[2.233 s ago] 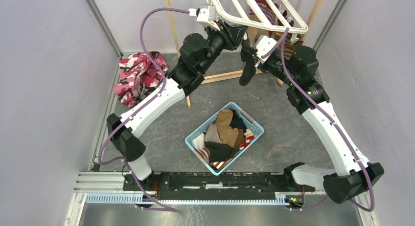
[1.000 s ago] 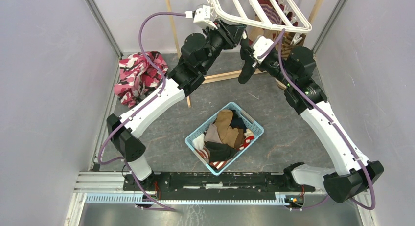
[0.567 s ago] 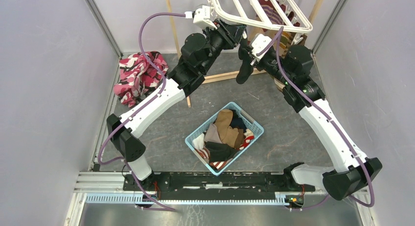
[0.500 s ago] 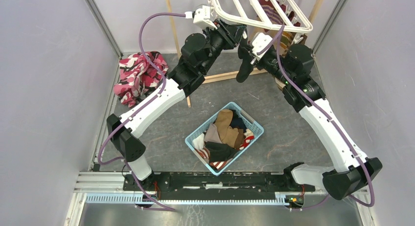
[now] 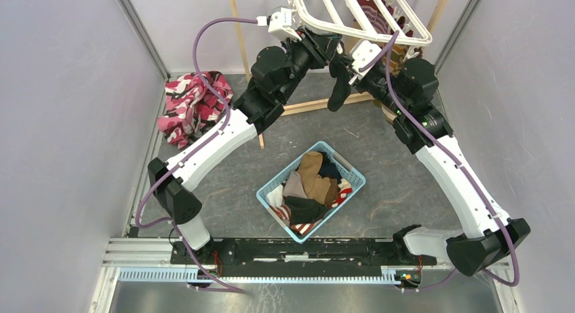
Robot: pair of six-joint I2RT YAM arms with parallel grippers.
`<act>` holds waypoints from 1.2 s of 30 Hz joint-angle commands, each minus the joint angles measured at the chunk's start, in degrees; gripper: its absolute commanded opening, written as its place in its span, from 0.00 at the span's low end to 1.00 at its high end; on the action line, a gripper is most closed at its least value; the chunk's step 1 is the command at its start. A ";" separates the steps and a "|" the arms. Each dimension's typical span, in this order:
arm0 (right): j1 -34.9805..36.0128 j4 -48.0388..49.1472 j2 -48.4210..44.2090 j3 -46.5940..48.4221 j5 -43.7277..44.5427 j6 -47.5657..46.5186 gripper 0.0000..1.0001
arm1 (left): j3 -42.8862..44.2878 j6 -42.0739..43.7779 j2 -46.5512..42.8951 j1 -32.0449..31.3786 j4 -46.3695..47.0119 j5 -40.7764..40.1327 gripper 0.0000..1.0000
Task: Clip the socks to the hanger
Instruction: Clamp the sock onto the hanger.
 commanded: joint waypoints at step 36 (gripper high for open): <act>0.60 -9.94 -3.58 1.06 -0.22 -2.14 0.72 | -9.44 1.05 -11.34 -0.40 0.71 1.08 0.87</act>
